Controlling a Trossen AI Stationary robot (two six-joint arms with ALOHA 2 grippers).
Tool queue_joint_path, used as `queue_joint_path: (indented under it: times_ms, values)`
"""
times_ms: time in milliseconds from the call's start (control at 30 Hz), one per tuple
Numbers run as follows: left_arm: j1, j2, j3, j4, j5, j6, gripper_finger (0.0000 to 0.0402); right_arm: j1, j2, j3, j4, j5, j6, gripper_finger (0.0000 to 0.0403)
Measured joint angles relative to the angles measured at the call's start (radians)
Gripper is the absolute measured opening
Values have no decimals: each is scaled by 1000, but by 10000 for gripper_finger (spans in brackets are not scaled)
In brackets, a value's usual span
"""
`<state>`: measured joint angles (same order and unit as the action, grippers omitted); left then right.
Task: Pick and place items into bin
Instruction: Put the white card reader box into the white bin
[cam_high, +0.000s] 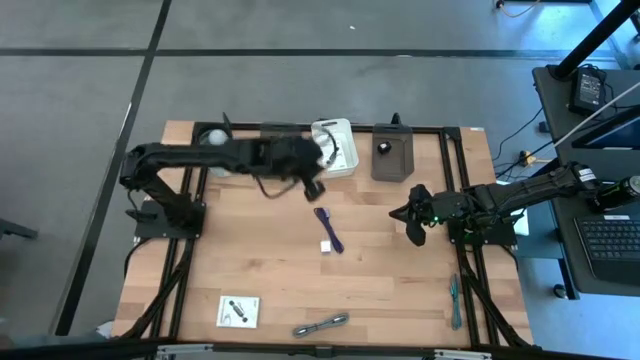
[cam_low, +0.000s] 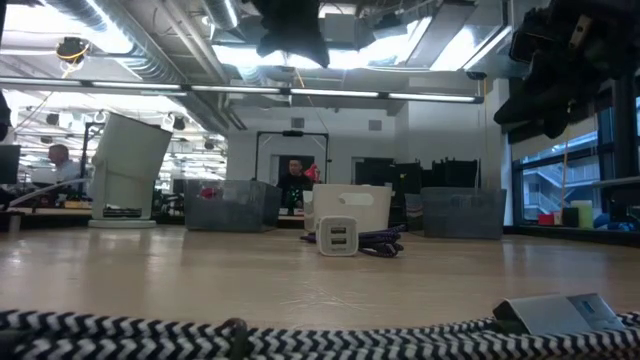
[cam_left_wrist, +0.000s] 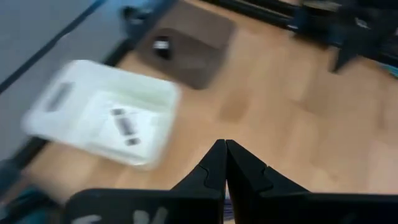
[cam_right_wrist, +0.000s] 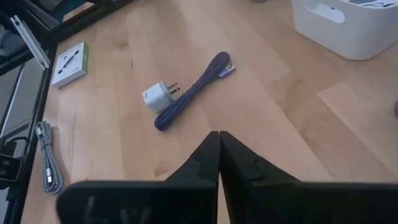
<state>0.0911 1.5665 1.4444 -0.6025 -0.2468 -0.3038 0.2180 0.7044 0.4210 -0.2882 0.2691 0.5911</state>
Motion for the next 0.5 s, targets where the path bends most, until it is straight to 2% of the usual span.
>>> queue_joint_path:
  times_ms: [267, 500]
  values:
    - [-149, -9, -234, 340, 89, 3, 2, 0, 0, 0, 2, 0, 2, 12]
    - [-226, -84, -431, 587, 109, 48, 3, 0, 0, 0, 20, 0, 6, 12]
